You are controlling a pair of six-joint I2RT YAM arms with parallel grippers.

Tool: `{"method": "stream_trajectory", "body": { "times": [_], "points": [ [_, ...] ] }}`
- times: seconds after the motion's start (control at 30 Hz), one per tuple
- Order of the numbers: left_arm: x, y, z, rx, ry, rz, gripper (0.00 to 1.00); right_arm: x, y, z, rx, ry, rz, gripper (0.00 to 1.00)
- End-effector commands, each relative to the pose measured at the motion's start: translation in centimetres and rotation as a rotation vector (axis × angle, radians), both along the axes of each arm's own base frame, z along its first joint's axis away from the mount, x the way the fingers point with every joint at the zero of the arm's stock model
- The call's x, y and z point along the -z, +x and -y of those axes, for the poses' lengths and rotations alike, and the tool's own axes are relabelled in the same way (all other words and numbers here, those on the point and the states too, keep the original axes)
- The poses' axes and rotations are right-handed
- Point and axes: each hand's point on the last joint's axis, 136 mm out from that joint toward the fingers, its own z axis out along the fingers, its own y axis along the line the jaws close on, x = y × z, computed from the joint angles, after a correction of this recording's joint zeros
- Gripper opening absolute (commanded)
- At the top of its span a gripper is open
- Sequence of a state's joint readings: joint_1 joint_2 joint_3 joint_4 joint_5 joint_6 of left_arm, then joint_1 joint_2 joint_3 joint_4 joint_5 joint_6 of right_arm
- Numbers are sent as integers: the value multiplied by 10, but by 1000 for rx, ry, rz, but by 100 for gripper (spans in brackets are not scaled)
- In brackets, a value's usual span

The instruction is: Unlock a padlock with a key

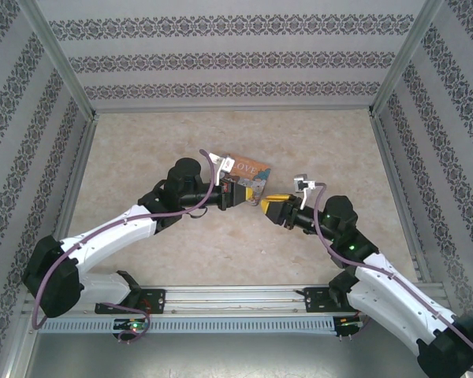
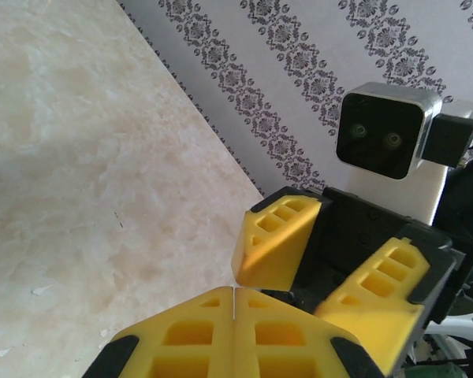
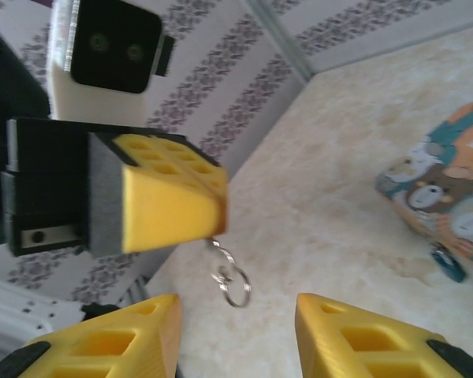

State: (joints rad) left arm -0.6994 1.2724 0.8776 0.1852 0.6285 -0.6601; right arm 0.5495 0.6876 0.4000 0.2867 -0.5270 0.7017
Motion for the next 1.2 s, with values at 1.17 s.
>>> {"method": "stream_trajectory", "body": {
  "times": [1.17],
  "points": [
    [-18,-7,9,64,-55,32,0,-15,2,-28,-115,67,-9,28]
  ]
}}
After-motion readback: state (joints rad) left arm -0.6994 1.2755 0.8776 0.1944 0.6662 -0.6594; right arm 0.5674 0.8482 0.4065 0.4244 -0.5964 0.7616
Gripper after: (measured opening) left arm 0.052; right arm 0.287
